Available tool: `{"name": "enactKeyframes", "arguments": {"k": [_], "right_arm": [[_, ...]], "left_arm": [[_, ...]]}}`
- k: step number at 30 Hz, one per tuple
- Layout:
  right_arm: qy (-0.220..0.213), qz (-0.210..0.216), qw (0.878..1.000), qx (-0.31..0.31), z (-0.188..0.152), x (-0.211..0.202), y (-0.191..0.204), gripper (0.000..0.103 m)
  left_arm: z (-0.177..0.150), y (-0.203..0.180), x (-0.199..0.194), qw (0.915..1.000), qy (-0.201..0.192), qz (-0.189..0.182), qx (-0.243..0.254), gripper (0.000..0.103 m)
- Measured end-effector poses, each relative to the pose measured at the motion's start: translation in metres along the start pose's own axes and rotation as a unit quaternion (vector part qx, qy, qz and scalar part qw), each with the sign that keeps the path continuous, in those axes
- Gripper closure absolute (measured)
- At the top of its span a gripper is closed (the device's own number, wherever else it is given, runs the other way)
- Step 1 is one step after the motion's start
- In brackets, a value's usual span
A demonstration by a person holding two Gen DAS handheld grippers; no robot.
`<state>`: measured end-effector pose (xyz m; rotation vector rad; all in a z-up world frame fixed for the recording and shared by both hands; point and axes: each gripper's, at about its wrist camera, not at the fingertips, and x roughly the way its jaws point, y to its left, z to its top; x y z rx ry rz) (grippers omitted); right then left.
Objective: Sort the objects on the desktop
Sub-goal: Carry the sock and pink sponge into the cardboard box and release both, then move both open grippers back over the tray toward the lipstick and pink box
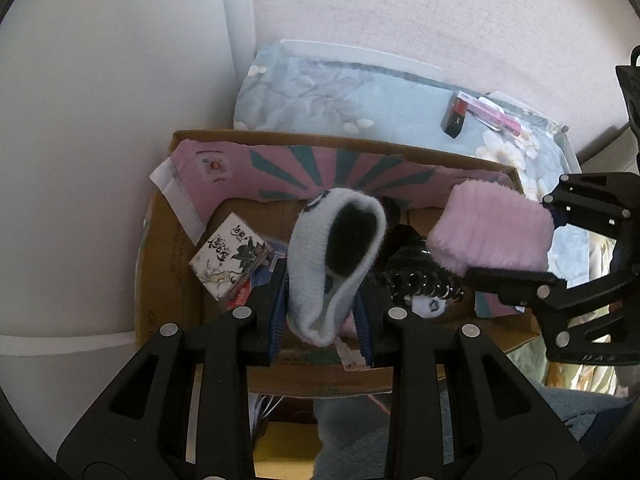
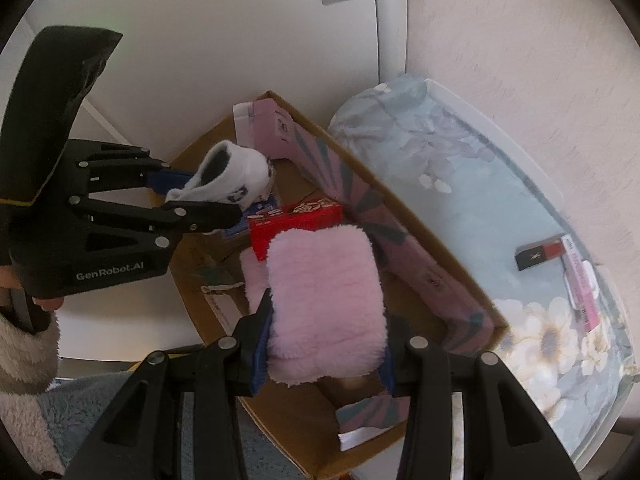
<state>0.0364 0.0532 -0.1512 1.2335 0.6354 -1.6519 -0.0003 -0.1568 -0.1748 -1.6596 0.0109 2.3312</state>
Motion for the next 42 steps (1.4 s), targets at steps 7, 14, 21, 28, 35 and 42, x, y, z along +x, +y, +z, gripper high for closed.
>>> {"name": "enactKeyframes", "arguments": {"k": [7,14,21,28,35,42], "right_arm": [[0.015,-0.004,1.000,-0.003,0.000,0.014,0.005,0.060],[0.009,-0.009,1.000,0.016,-0.002,0.016,0.000,0.046],[-0.018,-0.002,0.998,0.065,-0.022,-0.003,-0.017,0.046],[-0.033,-0.015,0.997,0.073,-0.032,-0.016,-0.024,0.046],[-0.060,-0.025,0.993,0.096,-0.045,-0.037,-0.042,0.046],[-0.087,-0.059,0.985,0.136,-0.079,-0.072,-0.085,0.046]], "left_arm": [[0.003,0.002,0.008,0.9999,0.007,-0.007,0.003,0.076],[0.010,-0.009,-0.004,0.9990,-0.027,0.020,0.030,0.000],[0.019,-0.018,-0.019,0.9977,-0.041,0.022,0.049,0.000],[0.024,-0.041,-0.023,0.9952,-0.044,0.024,0.084,0.000],[0.031,-0.071,-0.024,0.9912,-0.048,0.024,0.121,0.000],[0.037,-0.094,-0.027,0.9870,-0.058,0.029,0.147,0.000]]}}
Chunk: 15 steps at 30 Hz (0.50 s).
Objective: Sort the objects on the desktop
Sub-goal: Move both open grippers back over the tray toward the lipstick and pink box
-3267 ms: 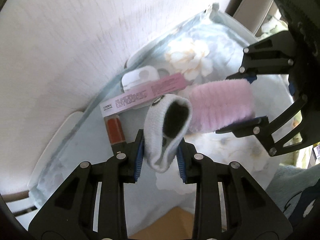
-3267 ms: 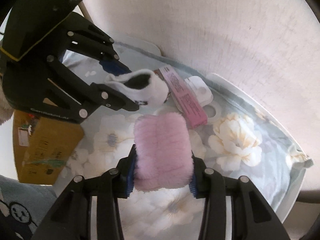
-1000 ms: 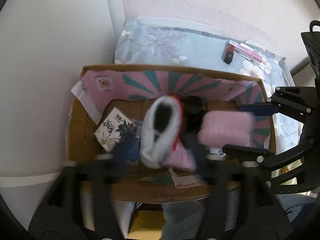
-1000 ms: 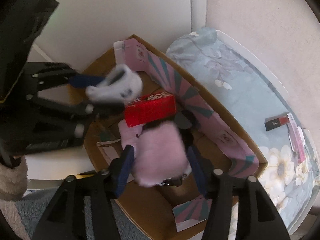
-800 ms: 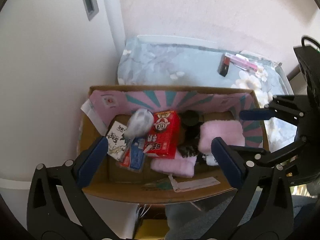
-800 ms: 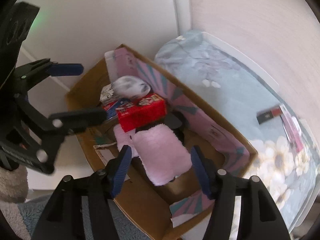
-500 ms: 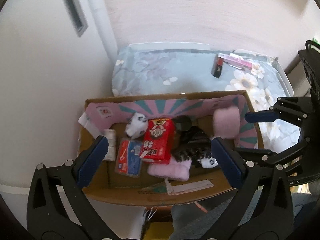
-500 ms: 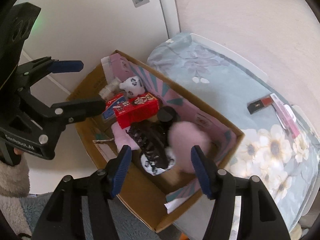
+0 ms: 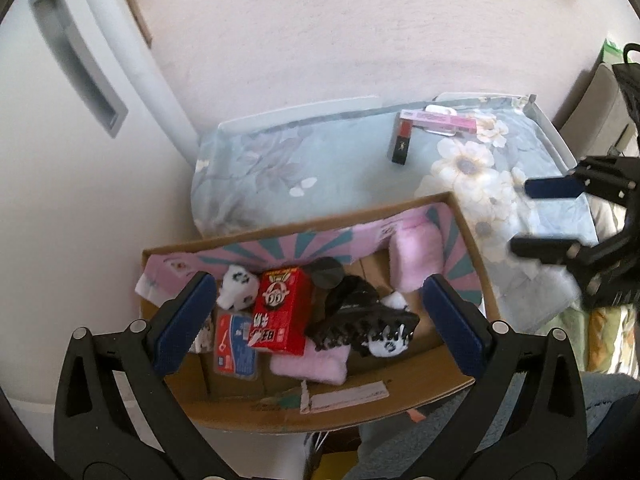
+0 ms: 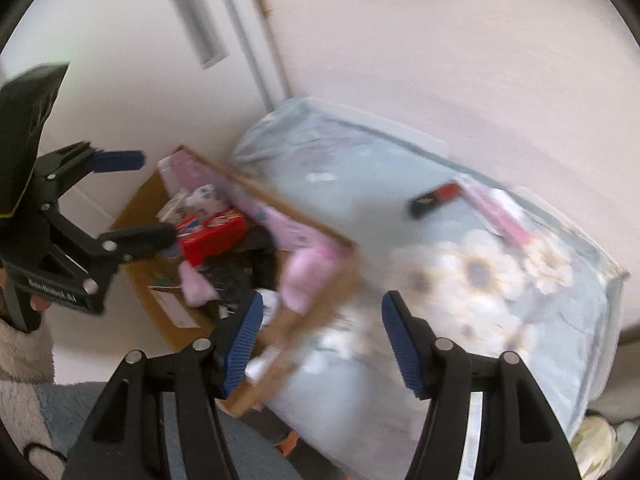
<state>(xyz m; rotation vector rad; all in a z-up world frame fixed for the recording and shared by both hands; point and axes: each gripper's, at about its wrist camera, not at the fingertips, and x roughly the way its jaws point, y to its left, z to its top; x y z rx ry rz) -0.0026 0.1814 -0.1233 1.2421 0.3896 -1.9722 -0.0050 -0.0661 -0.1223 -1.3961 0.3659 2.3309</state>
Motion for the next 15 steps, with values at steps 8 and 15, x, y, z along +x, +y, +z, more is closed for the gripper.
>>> {"name": "enactKeyframes", "arguments": {"k": [8,15], "right_arm": [[-0.001,-0.062,0.997,0.043,-0.018,-0.030,-0.088,0.045],[-0.002,-0.080,0.996,0.048,-0.011,-0.037,-0.151,0.045]], "left_arm": [[0.019,-0.013,0.013,0.9999,0.009,-0.008,0.001,0.000],[0.062,-0.022,0.029,0.9995,0.015,-0.027,0.001,0.000]]}}
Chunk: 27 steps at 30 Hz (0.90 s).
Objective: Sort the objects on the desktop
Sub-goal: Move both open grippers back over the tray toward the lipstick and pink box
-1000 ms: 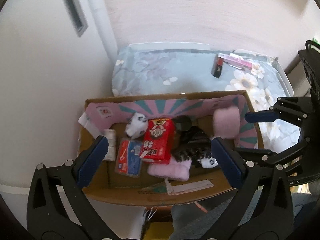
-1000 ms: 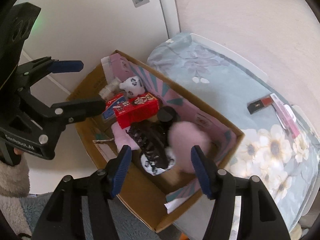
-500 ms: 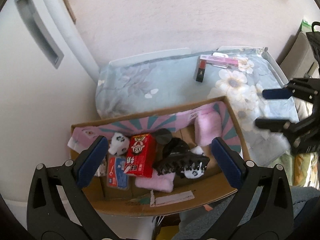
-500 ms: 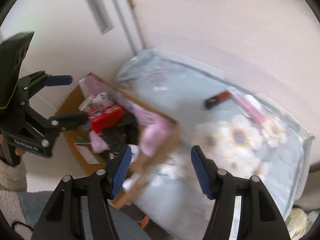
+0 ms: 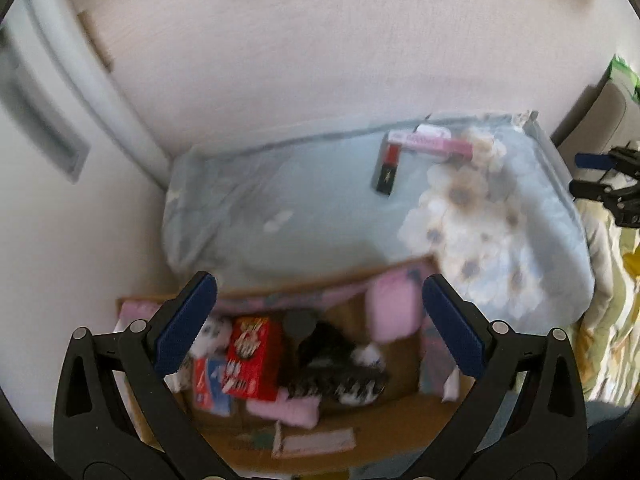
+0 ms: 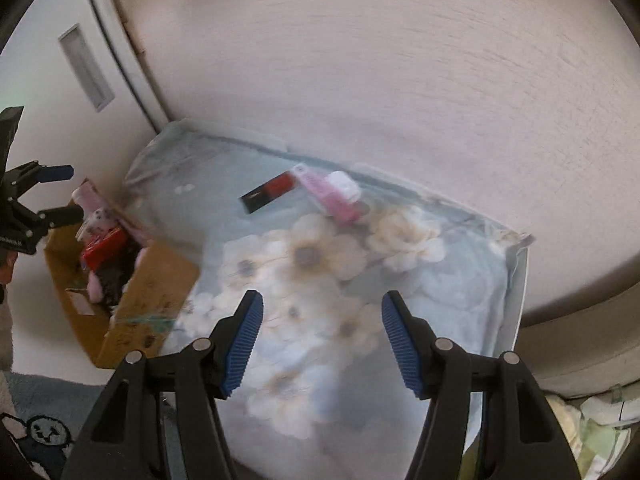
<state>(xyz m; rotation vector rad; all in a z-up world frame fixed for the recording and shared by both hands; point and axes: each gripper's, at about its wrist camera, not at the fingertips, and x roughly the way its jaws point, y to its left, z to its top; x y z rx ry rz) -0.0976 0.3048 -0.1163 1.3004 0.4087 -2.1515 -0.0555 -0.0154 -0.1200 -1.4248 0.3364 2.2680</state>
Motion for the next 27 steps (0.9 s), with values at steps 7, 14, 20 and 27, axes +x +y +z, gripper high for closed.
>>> {"name": "enactKeyframes", "arguments": {"k": [7,14,20,27], "right_arm": [[0.003,0.030,0.999,-0.021,0.020,0.046,-0.035,0.045],[0.008,0.058,0.995,-0.079,0.053,0.112,-0.034,0.046],[0.015,0.070,0.986,-0.147,0.078,0.150,-0.017,0.046],[0.021,0.082,0.978,-0.188,0.086,0.173,-0.005,0.055]], "left_arm": [[0.067,-0.043,0.062,0.9978,0.017,0.000,0.063,0.001],[0.108,-0.085,0.159,0.9889,0.064,0.014,0.134,0.002],[0.114,-0.094,0.209,0.9839,0.103,0.002,0.146,0.005],[0.115,-0.088,0.224,0.9803,0.133,-0.011,0.146,0.012]]}}
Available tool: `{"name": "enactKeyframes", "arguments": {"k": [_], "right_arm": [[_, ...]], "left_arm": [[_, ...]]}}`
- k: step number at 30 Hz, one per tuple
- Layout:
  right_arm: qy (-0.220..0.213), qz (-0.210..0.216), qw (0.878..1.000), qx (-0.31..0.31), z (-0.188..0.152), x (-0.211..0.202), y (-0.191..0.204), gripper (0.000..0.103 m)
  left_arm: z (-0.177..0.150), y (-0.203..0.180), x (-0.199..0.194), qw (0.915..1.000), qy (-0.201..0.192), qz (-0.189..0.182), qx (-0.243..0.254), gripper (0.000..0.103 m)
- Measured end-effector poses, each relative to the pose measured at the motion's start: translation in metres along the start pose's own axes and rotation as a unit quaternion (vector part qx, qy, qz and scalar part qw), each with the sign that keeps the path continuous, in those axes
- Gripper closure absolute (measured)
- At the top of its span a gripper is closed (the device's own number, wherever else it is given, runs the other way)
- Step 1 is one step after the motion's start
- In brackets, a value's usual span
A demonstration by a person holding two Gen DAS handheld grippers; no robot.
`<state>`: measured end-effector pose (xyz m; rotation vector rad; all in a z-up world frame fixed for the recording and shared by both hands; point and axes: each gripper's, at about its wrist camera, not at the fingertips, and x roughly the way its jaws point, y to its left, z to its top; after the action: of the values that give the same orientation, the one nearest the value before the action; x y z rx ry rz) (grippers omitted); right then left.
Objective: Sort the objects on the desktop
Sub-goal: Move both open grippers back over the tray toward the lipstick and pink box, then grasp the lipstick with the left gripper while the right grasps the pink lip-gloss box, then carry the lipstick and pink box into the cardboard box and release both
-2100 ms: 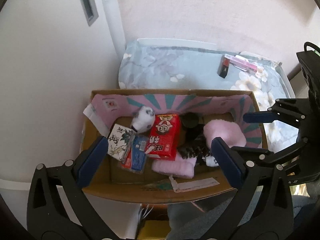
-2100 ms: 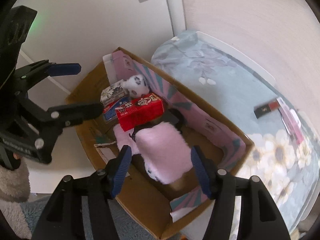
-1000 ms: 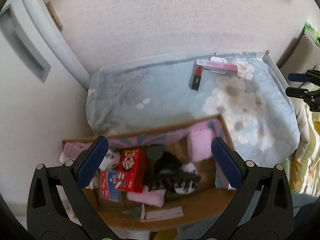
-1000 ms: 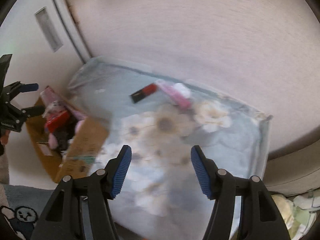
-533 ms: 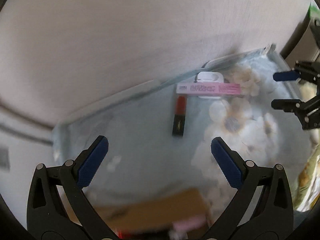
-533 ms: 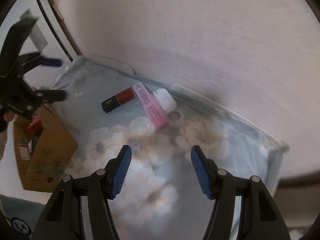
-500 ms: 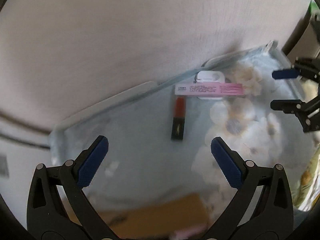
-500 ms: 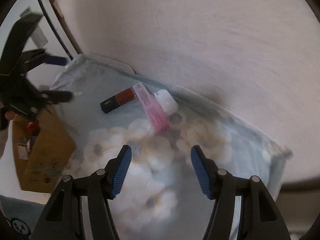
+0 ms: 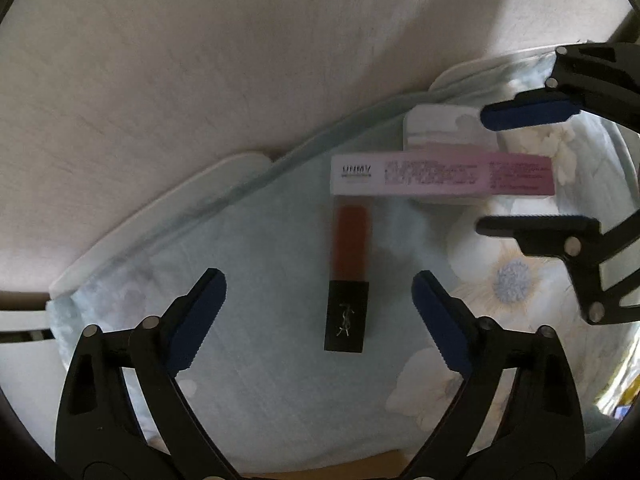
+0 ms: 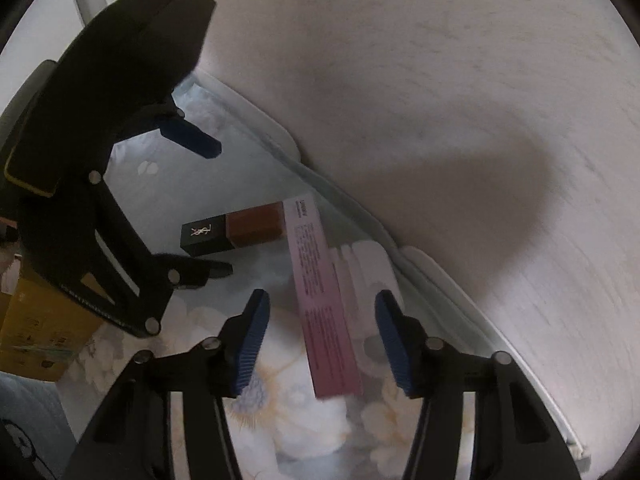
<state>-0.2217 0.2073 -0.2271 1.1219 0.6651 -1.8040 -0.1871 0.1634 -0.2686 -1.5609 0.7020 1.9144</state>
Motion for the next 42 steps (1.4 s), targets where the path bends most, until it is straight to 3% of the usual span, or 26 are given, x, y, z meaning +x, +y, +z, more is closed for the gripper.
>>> {"name": "enactKeyframes", "arguments": {"k": [3,5,8,10,12,19,27,36,42], "right_arm": [[0.004,-0.003,1.000,-0.013,0.003,0.008,0.003,0.062],[0.001,-0.012,1.000,-0.025,0.004,0.010,0.006,0.073],[-0.005,-0.015,0.999,-0.031,0.004,0.010,0.007,0.082],[-0.009,-0.013,0.999,-0.033,0.002,0.009,0.009,0.082],[-0.013,-0.003,0.999,-0.030,-0.001,0.006,0.010,0.082],[-0.021,0.000,1.000,-0.021,-0.003,-0.006,0.006,0.082],[-0.024,-0.005,1.000,0.001,-0.003,-0.045,0.012,0.082],[-0.039,-0.008,0.999,0.001,0.008,-0.120,0.045,0.082],[-0.052,-0.004,0.999,-0.010,0.020,-0.162,0.066,0.082]], "left_arm": [[-0.002,0.003,0.004,0.9998,0.012,-0.015,-0.003,0.024],[-0.003,0.005,0.011,0.9993,0.032,-0.019,-0.006,0.038],[-0.004,0.012,0.012,0.9980,0.032,-0.050,-0.019,0.053],[-0.005,0.014,0.009,0.9980,0.025,-0.053,-0.022,0.072],[-0.006,0.014,0.008,0.9983,0.022,-0.052,-0.017,0.083],[-0.010,0.013,-0.008,0.9983,0.008,-0.057,-0.009,0.085],[-0.021,0.025,-0.057,0.9980,-0.021,-0.054,-0.025,0.085],[-0.068,0.013,-0.149,0.9939,-0.084,-0.058,-0.040,0.085],[-0.107,0.025,-0.206,0.9897,-0.125,-0.049,-0.051,0.085]]}}
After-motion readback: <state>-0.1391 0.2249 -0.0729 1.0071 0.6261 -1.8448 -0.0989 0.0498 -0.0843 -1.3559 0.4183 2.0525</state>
